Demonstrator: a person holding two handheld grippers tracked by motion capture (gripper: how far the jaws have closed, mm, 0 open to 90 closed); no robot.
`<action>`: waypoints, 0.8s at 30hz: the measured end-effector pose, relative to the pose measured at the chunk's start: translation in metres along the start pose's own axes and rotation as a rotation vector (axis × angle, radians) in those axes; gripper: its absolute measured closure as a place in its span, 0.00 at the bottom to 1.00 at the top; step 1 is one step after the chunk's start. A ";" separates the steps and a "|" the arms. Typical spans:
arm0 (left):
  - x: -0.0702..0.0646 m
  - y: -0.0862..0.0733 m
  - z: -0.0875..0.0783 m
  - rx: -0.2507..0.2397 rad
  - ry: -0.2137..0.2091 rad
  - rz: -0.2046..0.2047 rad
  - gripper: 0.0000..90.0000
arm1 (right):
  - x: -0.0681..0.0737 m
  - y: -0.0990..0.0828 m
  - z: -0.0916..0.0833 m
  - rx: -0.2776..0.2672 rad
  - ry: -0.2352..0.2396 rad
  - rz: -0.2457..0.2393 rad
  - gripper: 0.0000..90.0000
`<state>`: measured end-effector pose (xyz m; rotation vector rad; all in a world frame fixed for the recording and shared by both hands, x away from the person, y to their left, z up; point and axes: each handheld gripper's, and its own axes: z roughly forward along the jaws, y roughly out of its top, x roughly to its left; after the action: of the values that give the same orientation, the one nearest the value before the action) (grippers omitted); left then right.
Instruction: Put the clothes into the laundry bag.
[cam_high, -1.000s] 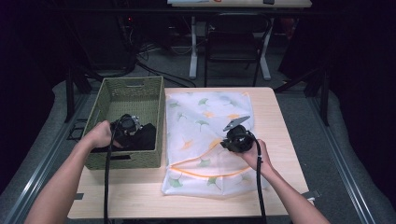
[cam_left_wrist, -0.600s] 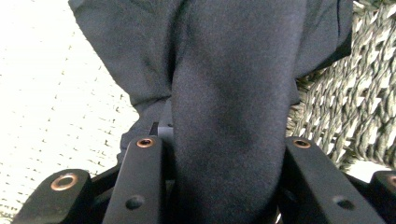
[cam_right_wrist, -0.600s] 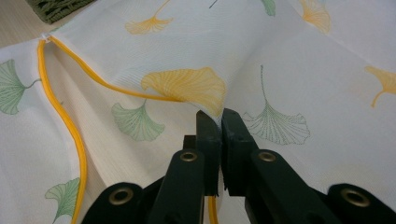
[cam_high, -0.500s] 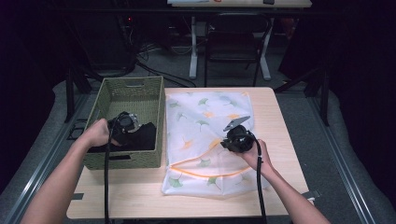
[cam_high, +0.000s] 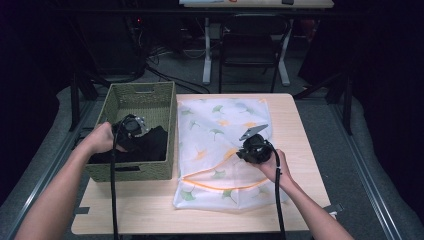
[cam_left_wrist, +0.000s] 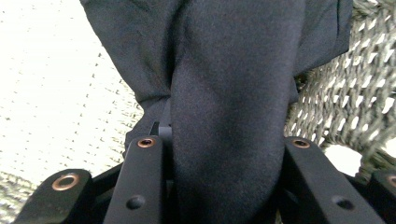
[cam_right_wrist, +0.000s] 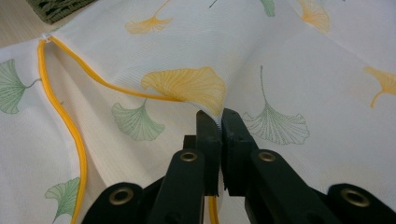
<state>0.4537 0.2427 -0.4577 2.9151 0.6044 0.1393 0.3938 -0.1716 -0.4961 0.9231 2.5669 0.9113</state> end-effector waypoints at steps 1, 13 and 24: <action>0.000 0.000 -0.001 -0.002 0.000 0.000 0.73 | 0.000 0.000 0.000 0.000 0.000 0.001 0.97; -0.002 0.004 -0.028 -0.004 0.033 0.005 0.73 | 0.000 -0.001 0.000 0.003 0.002 0.005 0.97; -0.005 0.012 -0.058 0.002 0.052 0.024 0.73 | 0.000 -0.001 0.000 0.000 0.003 0.000 0.97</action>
<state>0.4468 0.2382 -0.3989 2.9297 0.5780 0.2187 0.3940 -0.1719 -0.4967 0.9228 2.5690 0.9140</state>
